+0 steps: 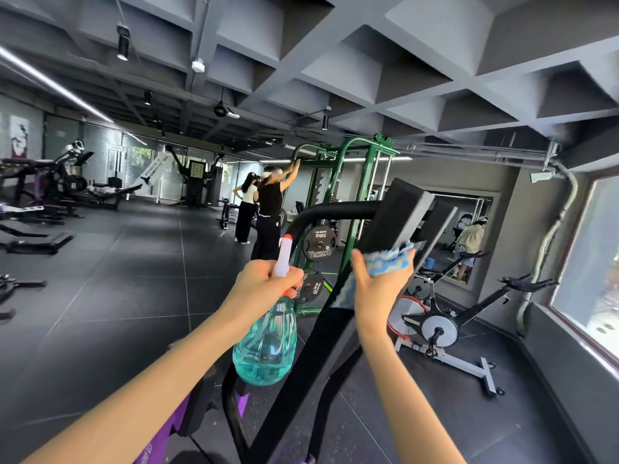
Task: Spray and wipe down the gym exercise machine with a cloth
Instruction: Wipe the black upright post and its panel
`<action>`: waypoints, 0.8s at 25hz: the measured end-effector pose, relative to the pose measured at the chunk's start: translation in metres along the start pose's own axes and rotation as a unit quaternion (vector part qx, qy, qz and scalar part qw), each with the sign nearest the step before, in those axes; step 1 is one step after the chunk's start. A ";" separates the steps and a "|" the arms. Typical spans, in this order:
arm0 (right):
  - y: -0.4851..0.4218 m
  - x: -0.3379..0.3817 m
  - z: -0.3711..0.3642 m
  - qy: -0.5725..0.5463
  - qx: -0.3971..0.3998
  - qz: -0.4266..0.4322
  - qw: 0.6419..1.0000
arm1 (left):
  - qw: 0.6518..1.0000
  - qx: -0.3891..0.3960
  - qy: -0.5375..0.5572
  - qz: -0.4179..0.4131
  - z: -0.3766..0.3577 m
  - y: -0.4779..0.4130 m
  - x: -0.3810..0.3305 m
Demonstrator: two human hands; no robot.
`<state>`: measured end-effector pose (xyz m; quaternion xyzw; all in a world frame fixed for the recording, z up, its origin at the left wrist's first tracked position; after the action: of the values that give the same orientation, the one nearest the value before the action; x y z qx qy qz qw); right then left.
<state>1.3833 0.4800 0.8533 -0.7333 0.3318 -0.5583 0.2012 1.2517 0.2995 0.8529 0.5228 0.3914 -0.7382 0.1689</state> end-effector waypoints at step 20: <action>0.082 -0.058 0.016 -0.057 0.081 -0.061 0.993 | 0.993 -0.085 -0.080 0.035 -0.048 0.010 0.012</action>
<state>1.3680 0.4629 0.7541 -0.7641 0.2279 -0.5522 0.2437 1.2845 0.3313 0.8312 0.4589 0.4195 -0.7355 0.2693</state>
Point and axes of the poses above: each hand's wrist, its own y-axis away from the middle knuckle, its own z-axis out of the back of the hand, x = y × z, the point moved 5 cm from there along -y, towards the middle knuckle, and after that the axes turned 8 degrees about -x, right-handed, at the moved point
